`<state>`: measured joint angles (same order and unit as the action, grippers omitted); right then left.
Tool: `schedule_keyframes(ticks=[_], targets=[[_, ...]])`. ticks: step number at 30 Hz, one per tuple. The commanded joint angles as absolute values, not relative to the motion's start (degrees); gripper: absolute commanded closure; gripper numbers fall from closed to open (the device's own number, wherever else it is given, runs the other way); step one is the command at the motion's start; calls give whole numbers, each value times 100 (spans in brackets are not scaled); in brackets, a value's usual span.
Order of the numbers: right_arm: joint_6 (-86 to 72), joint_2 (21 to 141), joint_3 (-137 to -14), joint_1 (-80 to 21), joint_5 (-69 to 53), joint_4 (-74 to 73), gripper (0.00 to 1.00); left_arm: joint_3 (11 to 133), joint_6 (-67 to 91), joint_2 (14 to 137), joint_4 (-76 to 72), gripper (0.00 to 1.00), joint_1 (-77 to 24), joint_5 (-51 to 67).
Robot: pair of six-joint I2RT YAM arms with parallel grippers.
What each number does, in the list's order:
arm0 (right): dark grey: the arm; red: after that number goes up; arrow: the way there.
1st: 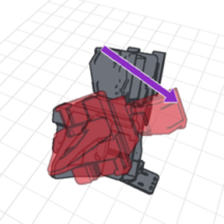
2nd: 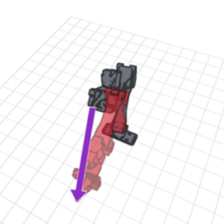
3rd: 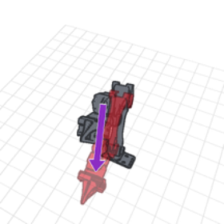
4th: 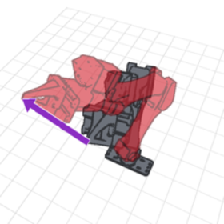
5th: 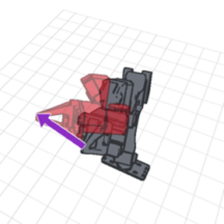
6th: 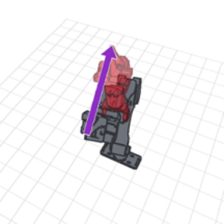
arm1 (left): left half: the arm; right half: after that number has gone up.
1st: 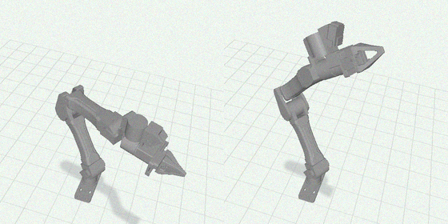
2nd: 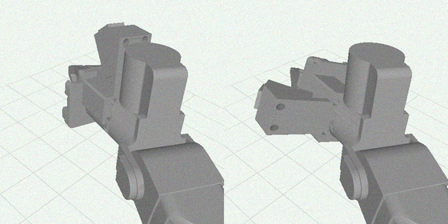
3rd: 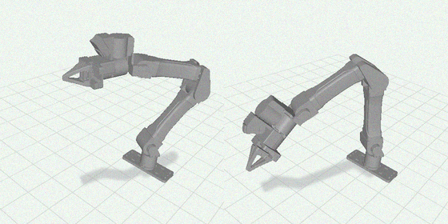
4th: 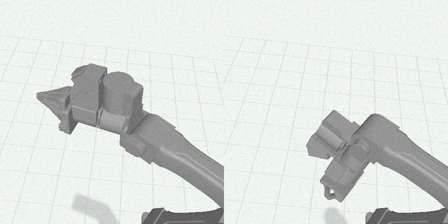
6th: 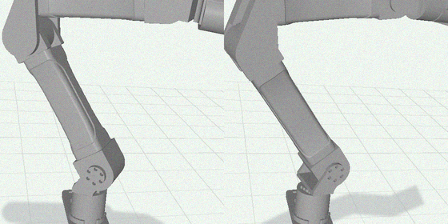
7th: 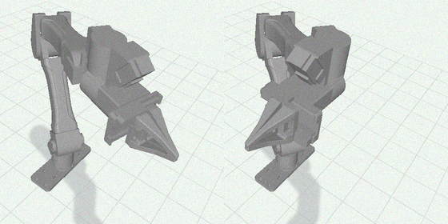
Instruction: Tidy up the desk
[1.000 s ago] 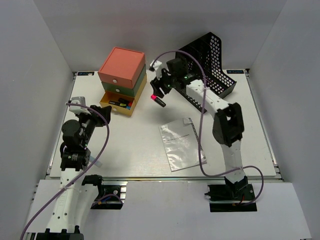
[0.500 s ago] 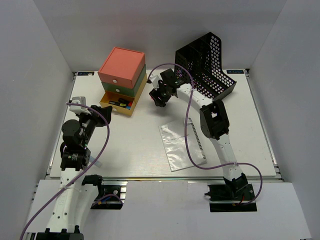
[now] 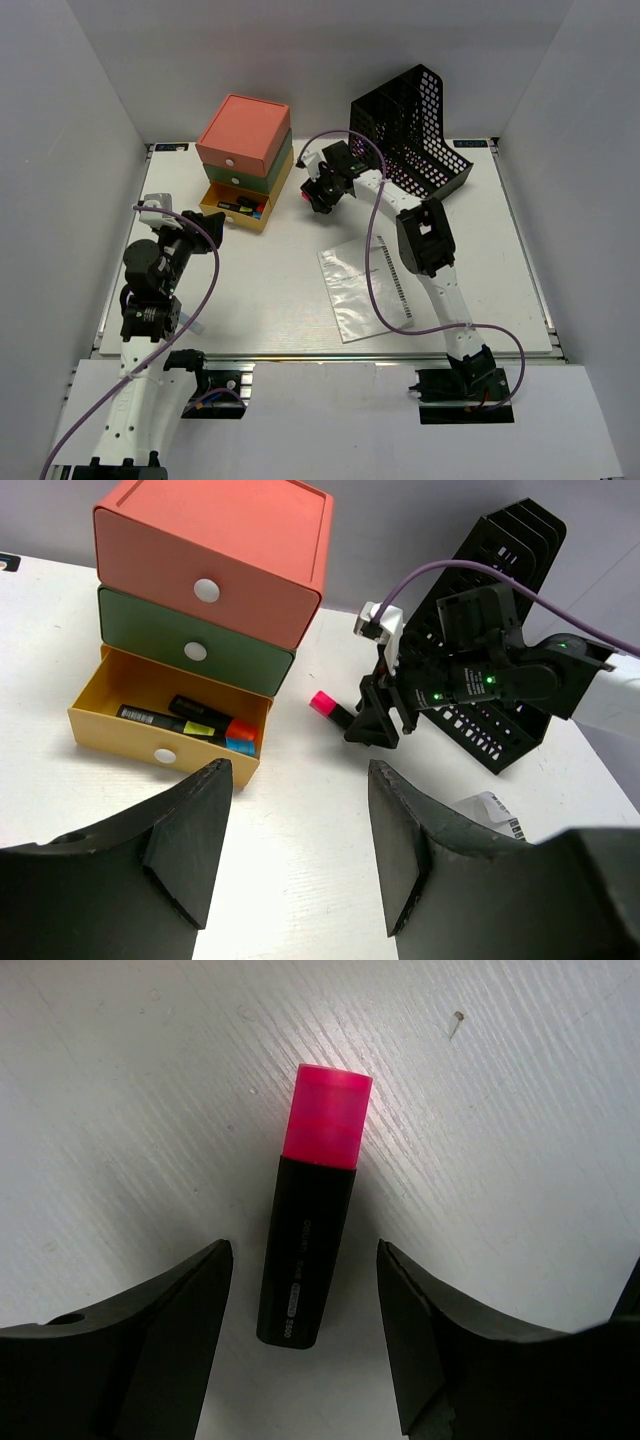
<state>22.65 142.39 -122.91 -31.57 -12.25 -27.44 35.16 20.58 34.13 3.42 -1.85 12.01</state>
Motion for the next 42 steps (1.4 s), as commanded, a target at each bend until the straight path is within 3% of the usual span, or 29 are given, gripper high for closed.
schedule_keyframes(ticks=[1, 5, 9, 15, 21, 30, 35, 42], targets=[[2206, 14344, -12525, -3103, -1362, -2531, 36, 3533, 2030, 3366, 272, 33, -202, 1187], [2232, 14379, -12454, -3068, -1415, -2549, 40, 3533, 2030, 3375, 272, 33, -202, 1187], [2268, 14431, -12419, -3041, -1494, -2645, 50, 3525, 2030, 3366, 281, 33, -202, 1152], [2267, 14301, -12253, -3006, -1512, -2777, 81, 3516, 2030, 3366, 281, 33, -202, 1169], [2486, 13302, -11788, -3023, -1660, -2795, 100, 3507, 2057, 3322, 290, 33, -202, 1090], [3383, 11277, -10802, -3453, -3250, -3637, 100, 3507, 2101, 3261, 308, 34, -202, 1028], [3516, 11398, -10950, -4321, -3156, -3832, 100, 3489, 2092, 3199, 325, 33, -202, 932], [2480, 12278, -12084, -5062, -1944, -2955, 100, 3472, 2083, 3094, 325, 33, -202, 800]])
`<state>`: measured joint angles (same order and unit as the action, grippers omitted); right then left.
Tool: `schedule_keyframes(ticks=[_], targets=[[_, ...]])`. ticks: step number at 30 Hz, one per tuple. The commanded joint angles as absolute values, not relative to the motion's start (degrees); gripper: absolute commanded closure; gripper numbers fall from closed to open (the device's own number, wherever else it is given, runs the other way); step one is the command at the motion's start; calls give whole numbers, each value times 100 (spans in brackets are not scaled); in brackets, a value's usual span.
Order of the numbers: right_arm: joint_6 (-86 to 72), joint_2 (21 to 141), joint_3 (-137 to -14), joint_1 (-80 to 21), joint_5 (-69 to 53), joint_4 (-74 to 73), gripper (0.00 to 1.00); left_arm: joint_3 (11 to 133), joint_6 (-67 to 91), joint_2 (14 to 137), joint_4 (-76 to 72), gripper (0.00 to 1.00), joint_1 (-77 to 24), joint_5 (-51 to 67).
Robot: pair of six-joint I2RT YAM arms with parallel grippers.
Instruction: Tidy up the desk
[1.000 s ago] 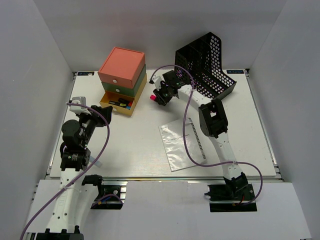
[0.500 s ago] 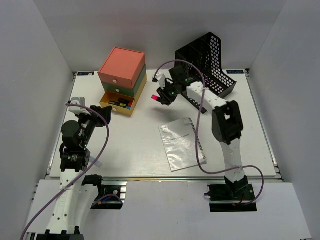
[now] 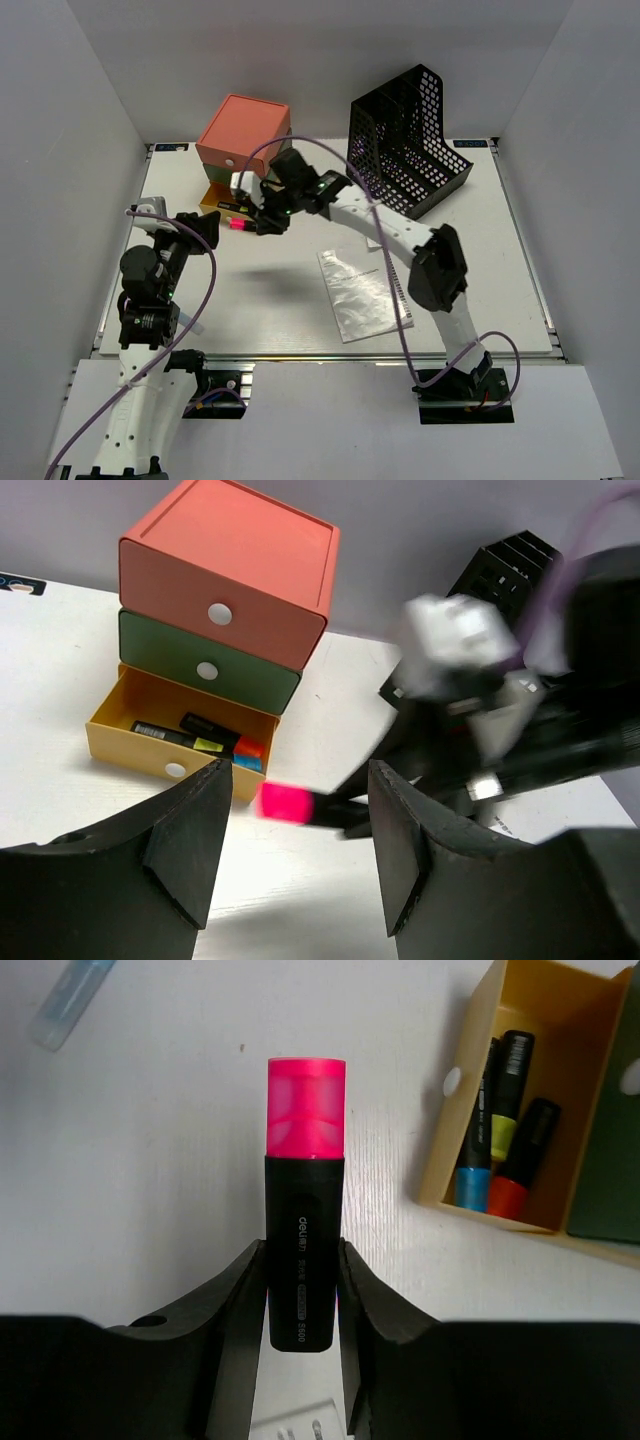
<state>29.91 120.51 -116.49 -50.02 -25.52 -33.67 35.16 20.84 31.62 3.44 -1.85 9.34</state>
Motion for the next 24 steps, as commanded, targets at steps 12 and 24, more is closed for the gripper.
schedule_keyframes(ticks=[12, 24], targets=[[2320, 13209, -12217, -5265, -475, -590, 100, 3489, 2100, 3120, 316, 33, -202, 897], [2601, 13895, -12269, -5256, -264, 571, 100, 3481, 2083, 3103, 316, 33, -202, 905]])
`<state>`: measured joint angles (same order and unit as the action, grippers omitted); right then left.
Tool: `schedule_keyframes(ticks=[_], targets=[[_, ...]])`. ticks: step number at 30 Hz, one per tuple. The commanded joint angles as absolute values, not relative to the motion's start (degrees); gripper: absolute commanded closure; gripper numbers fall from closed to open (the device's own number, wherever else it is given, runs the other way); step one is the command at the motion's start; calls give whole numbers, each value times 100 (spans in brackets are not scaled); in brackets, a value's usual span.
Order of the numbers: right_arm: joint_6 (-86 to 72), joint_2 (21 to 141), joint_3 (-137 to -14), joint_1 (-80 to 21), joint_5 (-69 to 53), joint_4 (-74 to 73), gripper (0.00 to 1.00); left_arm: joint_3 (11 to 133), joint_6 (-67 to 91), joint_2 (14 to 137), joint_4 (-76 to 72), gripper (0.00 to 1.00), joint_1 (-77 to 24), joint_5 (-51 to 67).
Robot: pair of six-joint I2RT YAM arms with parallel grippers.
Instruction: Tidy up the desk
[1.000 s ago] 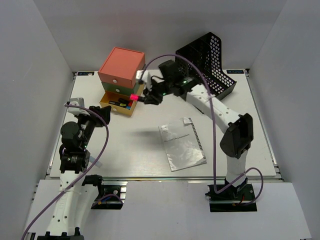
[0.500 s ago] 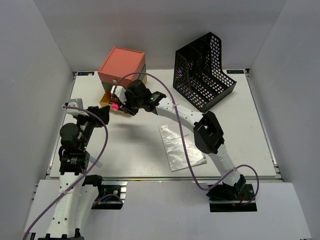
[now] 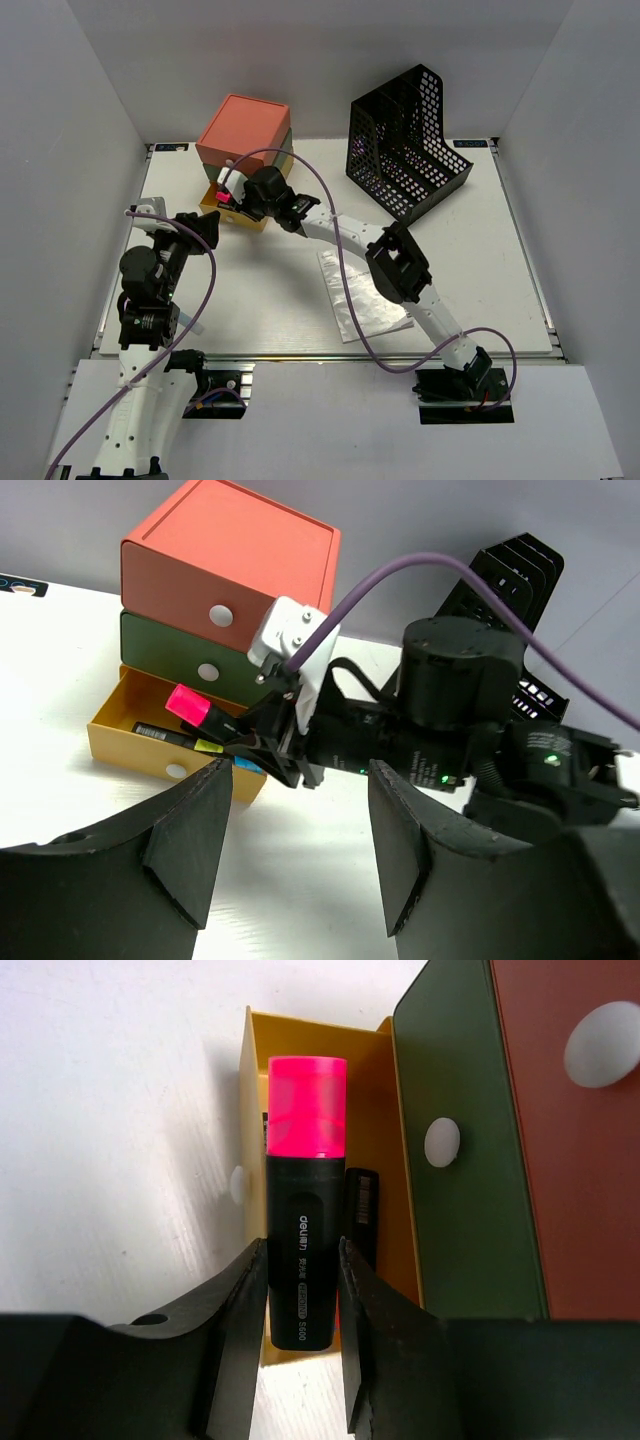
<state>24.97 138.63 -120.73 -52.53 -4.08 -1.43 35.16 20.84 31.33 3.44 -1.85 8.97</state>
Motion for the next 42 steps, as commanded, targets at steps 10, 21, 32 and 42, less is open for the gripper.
schedule_keyframes(ticks=[10, 21, 32, 42], targets=[[2795, 13975, -12217, -5194, -413, 440, 58, 3481, 2083, 3146, 325, 33, -202, 888], [2568, 13502, -12147, -5063, -631, 70, 68, 3463, 2074, 3173, 317, 36, -202, 809], [854, 10294, -9345, -3992, -3237, -1677, 100, 3533, 2722, 4533, 299, 100, -202, 1256], [809, 7367, -6612, -3217, -3929, -1961, 100, 3727, 4920, 6731, 905, 100, -211, 1495]])
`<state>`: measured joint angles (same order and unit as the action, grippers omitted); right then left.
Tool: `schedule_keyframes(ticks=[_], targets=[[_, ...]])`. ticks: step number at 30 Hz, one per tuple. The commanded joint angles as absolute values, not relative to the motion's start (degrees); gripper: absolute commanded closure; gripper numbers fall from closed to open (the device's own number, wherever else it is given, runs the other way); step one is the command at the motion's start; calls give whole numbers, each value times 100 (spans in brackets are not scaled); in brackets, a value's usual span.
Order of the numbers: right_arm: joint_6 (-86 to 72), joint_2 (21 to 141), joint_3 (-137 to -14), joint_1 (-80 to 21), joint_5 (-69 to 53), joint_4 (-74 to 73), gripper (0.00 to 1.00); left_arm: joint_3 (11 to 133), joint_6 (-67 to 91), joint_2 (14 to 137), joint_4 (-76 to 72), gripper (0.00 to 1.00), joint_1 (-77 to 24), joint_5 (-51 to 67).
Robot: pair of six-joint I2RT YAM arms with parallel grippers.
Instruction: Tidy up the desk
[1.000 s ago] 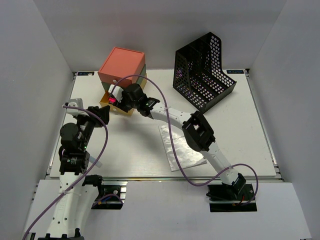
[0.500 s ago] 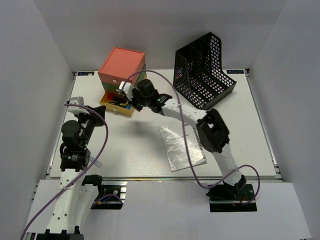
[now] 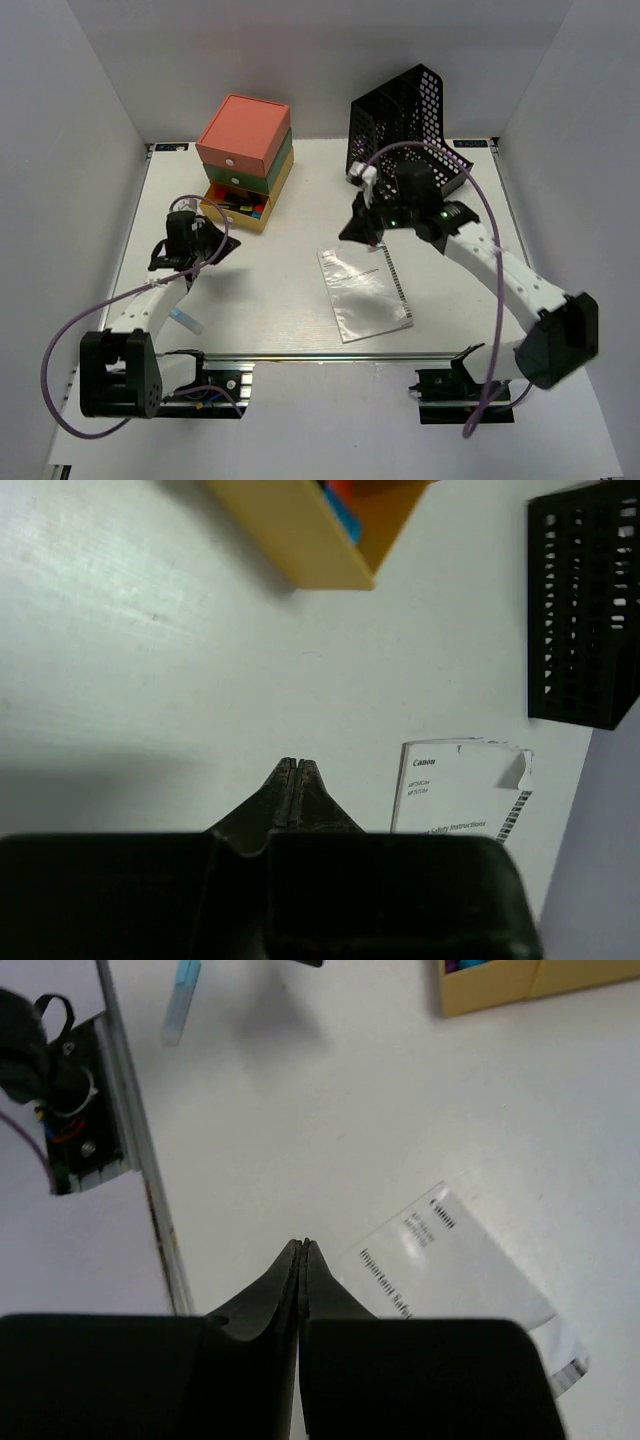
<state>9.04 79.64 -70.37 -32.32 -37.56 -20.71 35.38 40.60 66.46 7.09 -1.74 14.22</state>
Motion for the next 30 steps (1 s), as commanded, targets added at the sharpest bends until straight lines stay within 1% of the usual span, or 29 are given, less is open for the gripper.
schedule_keyframes(ticks=[1, 5, 8, 9, 13, 17, 20, 28, 30], targets=[[809, 6921, -6200, -3173, -3894, -1760, 100, 3822, 5165, 6863, 1071, 100, -211, 1224], [809, 6048, -5240, -2954, -3920, -1145, 100, 4087, 5563, 7083, 1283, 100, -211, 556], [913, 5678, -4783, -2778, -3947, -862, 100, 4323, 5862, 7504, 1240, 100, -211, 466], [958, 5634, -4764, -2743, -3903, -879, 100, 4394, 5932, 7802, 1231, 99, -211, 492], [1098, 5721, -4746, -2628, -3788, -984, 100, 4614, 6301, 8374, 1126, 97, -211, 379], [1107, 5599, -4755, -2558, -3832, -1028, 100, 4658, 6399, 8604, 932, 93, -211, 132], [1204, 5467, -4702, -2540, -3718, -984, 100, 4763, 6416, 8753, 783, 87, -211, 88], [1371, 5300, -4667, -2558, -3410, -976, 100, 5168, 6671, 9395, 317, 83, -211, 167], [1397, 5273, -4667, -2549, -3375, -976, 100, 5264, 6732, 9571, 220, 81, -211, 202]])
